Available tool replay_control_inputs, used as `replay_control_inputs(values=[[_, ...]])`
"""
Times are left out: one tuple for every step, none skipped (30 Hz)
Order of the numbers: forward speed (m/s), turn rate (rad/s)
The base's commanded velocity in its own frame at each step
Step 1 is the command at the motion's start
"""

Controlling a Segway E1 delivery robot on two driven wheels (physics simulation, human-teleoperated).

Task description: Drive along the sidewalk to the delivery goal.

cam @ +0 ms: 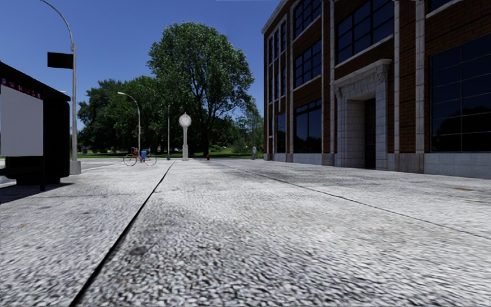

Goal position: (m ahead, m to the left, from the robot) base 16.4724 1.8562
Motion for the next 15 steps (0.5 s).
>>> replay_control_inputs(values=[[2.0, 0.0], [2.0, 0.0], [2.0, 0.0], [2.0, 0.0], [2.0, 0.0], [2.0, 0.0], [2.0, 0.0], [2.0, 0.0], [2.0, 0.0], [2.0, 0.0], [2.0, 0.0], [2.0, 0.0], [2.0, 0.0], [2.0, 0.0], [2.0, 0.0]])
